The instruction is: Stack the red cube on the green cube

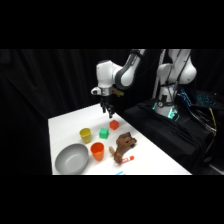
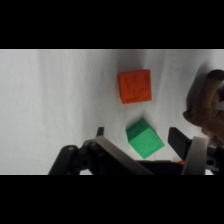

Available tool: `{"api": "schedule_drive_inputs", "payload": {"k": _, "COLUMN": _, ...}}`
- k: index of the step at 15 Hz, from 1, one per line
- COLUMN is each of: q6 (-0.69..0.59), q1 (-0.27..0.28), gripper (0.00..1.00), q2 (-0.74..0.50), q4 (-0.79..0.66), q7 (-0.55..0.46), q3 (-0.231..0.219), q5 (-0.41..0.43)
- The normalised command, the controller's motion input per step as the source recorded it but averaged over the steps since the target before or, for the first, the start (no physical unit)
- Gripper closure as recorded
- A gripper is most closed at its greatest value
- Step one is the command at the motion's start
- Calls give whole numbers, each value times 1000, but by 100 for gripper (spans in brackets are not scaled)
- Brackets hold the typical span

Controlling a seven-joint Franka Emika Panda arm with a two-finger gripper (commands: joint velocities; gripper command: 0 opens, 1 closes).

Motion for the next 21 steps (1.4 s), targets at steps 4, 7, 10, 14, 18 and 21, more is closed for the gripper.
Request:
{"api": "schedule_drive_inputs", "payload": {"k": 4, "q6": 371, "q1": -62, "gripper": 0, "q2": 44, "q4": -207, "q7": -62, "q3": -12, "q5": -152}}
{"api": "schedule_drive_inputs", "payload": {"k": 7, "q6": 317, "q1": -56, "gripper": 0, "q2": 9, "q4": -215, "q7": -42, "q3": 18, "q5": -122}}
{"api": "schedule_drive_inputs", "payload": {"k": 10, "q6": 329, "q1": -65, "gripper": 0, "q2": 14, "q4": -169, "q7": -28, "q3": 27, "q5": -129}}
{"api": "schedule_drive_inputs", "payload": {"k": 14, "q6": 403, "q1": -75, "gripper": 0, "q2": 72, "q4": -113, "q7": 0, "q3": 19, "q5": -170}}
{"api": "schedule_drive_inputs", "payload": {"k": 18, "q6": 316, "q1": -43, "gripper": 0, "q2": 109, "q4": -53, "q7": 83, "q3": -20, "q5": -220}}
{"api": "schedule_drive_inputs", "payload": {"k": 21, "q6": 236, "q1": -40, "gripper": 0, "q2": 88, "q4": -26, "q7": 88, "q3": -1, "q5": -180}}
